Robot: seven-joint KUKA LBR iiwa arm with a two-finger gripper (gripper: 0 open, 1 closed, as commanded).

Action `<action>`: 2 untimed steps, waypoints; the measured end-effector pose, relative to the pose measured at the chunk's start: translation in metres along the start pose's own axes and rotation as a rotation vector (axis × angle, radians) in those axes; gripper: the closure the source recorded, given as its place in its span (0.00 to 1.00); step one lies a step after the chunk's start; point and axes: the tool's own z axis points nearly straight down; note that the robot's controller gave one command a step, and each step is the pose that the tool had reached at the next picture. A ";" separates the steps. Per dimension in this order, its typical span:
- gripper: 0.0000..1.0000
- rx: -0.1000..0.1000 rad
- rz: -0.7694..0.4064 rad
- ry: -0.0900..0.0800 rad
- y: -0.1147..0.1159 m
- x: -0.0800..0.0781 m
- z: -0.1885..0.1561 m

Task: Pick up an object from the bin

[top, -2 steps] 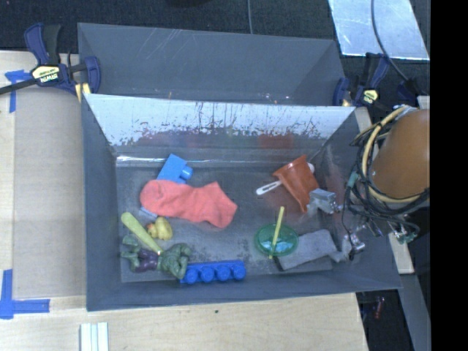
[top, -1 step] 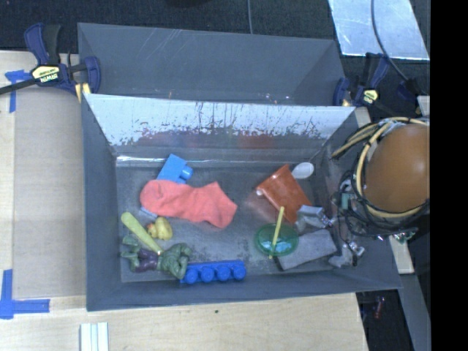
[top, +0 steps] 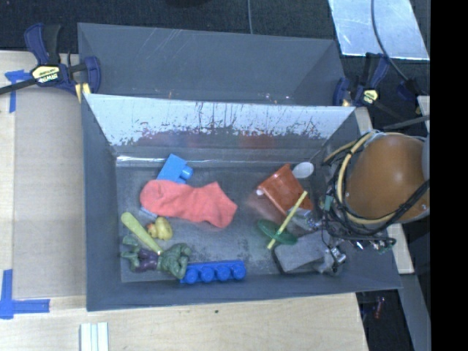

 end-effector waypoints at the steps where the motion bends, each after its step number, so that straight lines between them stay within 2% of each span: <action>1: 1.00 0.022 -0.555 -0.026 0.011 -0.017 0.001; 2: 1.00 0.022 -0.554 -0.026 0.011 -0.017 0.001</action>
Offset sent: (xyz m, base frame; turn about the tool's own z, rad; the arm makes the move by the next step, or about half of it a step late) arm 0.0000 0.0000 0.0000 0.0000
